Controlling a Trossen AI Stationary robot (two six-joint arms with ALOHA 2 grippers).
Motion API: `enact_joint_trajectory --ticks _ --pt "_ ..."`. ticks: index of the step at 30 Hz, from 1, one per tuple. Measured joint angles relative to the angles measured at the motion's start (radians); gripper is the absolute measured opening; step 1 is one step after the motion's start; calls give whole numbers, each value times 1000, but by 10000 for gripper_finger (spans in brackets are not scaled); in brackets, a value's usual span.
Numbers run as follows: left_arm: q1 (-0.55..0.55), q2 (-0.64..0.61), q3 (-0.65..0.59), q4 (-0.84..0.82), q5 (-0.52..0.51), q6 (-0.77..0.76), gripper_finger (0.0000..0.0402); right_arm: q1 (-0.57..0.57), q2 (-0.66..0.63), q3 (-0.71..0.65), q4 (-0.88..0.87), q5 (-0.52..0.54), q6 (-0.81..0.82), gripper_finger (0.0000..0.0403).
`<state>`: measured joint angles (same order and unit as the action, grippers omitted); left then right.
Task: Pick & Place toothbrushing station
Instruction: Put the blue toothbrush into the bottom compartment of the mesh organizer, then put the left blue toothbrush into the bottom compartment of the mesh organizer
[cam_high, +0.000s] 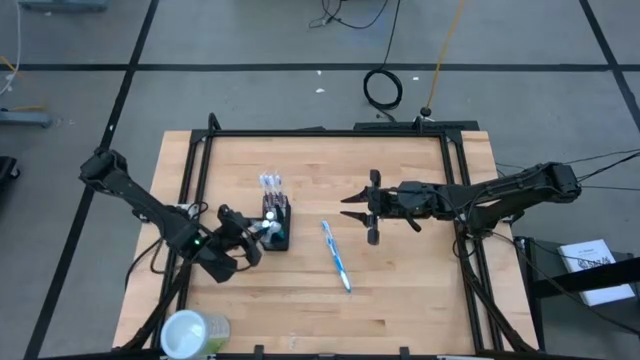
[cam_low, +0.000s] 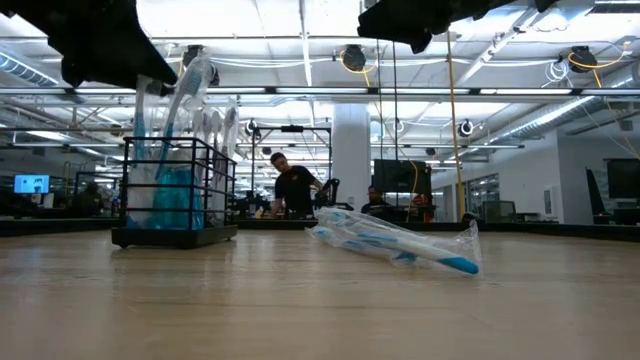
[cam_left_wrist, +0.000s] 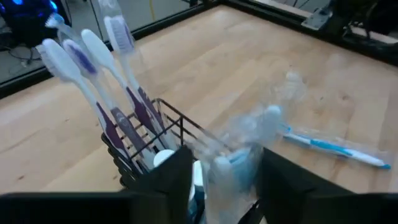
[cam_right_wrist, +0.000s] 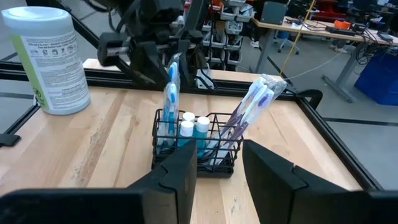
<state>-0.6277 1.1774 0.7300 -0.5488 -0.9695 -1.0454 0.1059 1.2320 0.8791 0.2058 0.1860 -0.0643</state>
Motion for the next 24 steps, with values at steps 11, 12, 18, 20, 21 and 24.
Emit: enact_joint_trajectory --ticks 11,12,18,20,21,24 --pt "-9 -239 0 190 -77 298 295 93 236 3 58 24 99 133" --pt "-10 -261 0 224 -79 345 302 105 271 16 33 56 118 136" --pt "-8 -310 0 354 -81 548 324 143 446 142 -152 141 197 177" --pt "-4 -307 0 366 -80 570 326 161 495 156 -153 96 187 202" --pt "-2 -307 0 364 -79 573 325 170 521 162 -152 98 193 214" --pt "0 -307 0 354 -79 568 320 189 576 166 -156 128 259 245"
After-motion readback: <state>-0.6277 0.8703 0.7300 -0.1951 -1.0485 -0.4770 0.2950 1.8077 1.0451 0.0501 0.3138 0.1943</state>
